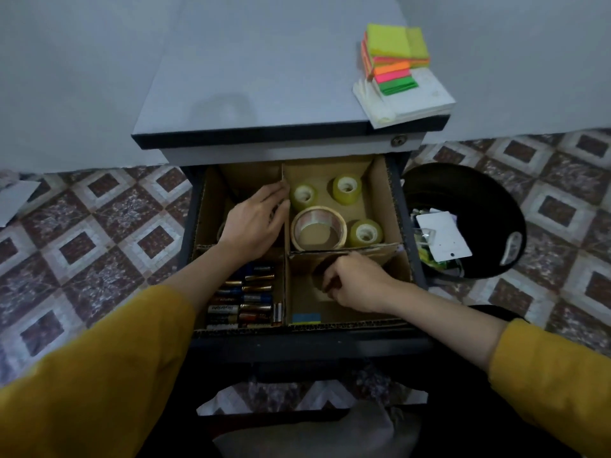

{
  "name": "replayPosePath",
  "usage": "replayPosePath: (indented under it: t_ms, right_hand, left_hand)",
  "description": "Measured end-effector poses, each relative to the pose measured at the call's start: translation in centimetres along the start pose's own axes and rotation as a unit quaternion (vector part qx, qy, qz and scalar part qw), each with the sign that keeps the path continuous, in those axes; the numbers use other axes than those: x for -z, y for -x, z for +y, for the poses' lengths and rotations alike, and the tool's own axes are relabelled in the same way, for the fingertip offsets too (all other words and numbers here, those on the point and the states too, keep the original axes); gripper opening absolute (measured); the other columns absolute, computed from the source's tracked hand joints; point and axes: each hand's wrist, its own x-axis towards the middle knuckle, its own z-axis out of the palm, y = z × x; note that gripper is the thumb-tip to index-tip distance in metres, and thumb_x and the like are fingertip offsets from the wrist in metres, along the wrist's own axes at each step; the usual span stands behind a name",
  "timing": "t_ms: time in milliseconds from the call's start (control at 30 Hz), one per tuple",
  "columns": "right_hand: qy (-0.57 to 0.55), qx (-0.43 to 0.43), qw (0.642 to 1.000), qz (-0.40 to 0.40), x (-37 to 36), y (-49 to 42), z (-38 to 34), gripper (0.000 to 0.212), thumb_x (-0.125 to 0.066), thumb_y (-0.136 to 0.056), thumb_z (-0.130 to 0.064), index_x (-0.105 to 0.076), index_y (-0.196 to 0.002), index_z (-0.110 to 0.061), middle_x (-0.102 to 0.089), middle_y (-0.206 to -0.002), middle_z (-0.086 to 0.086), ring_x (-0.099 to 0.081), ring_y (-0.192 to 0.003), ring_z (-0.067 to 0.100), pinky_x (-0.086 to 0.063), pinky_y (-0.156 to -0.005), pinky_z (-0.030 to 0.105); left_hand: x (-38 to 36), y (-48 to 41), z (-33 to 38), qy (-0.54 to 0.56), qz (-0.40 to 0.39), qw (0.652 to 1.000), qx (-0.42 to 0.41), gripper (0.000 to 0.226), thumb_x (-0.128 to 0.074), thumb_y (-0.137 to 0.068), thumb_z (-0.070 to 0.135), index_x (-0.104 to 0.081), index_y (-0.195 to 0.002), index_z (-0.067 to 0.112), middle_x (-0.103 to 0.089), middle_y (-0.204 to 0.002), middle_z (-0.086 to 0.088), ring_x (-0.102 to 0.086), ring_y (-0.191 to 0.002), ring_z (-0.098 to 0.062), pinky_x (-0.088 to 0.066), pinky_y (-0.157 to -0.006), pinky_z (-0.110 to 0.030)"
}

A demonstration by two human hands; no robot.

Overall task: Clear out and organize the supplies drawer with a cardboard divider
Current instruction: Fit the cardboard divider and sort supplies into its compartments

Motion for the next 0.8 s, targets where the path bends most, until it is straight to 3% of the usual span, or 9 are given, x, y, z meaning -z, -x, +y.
replayPosePath:
  t_ms: [167,300,400,567,800]
  right_hand:
    - [0.019,0.039,0.998,0.05,2.8,2.5,-0.7,0.019,-0.055,-0.089,-0.01,-0.072,-0.096,-0.014,-0.069,-0.099,0.001,-0.06,-0.095,0.015,-0.044,-0.074,0.02]
    - [0.045,0.053,0.99,0.12,5.7,3.9,-0.7,0.019,-0.056,-0.089,-0.014,-0.073,-0.097,-0.015,-0.071,-0.099,0.001,-0.062,-0.094,0.016,-0.051,-0.083,0.029]
    - [0.063,0.043,0.984,0.163,8.0,4.7,-0.1,0.018,-0.056,-0.088,-0.014,-0.073,-0.096,-0.016,-0.071,-0.095,0.003,-0.063,-0.089,0.017,-0.052,-0.077,0.029]
    - [0.1,0.017,0.967,0.236,12.5,5.8,2.0,0.018,-0.056,-0.089,-0.019,-0.072,-0.099,-0.019,-0.07,-0.097,0.0,-0.063,-0.089,0.015,-0.047,-0.073,0.025]
    - [0.156,-0.038,0.942,0.295,17.0,5.0,5.0,0.021,-0.053,-0.089,-0.021,-0.07,-0.101,-0.02,-0.069,-0.104,0.001,-0.06,-0.099,0.02,-0.045,-0.078,0.027]
  left_hand:
    - [2.3,-1.3,1.4,-0.076,-0.053,0.996,-0.009,0.037,-0.047,-0.096,0.029,-0.055,-0.129,0.016,-0.049,-0.138,0.0,-0.044,-0.125,-0.016,-0.037,-0.1,-0.029]
    - [5.0,-3.1,3.8,-0.041,-0.011,0.998,-0.049,0.023,-0.053,-0.092,0.024,-0.067,-0.107,0.013,-0.062,-0.113,0.0,-0.049,-0.107,-0.013,-0.039,-0.088,-0.025]
    - [6.4,-4.6,5.9,-0.015,0.023,0.998,-0.062,0.019,-0.056,-0.091,0.021,-0.07,-0.099,0.012,-0.064,-0.104,0.0,-0.05,-0.102,-0.014,-0.033,-0.081,-0.019]
    - [7.6,-6.8,8.7,0.013,0.061,0.995,-0.084,0.017,-0.056,-0.09,0.018,-0.071,-0.096,0.012,-0.067,-0.101,-0.001,-0.054,-0.098,-0.016,-0.035,-0.081,-0.02]
    - [7.1,-10.7,11.4,-0.012,0.036,0.998,-0.058,0.024,-0.052,-0.092,0.028,-0.068,-0.109,0.019,-0.063,-0.112,-0.001,-0.051,-0.104,-0.015,-0.037,-0.084,-0.024]
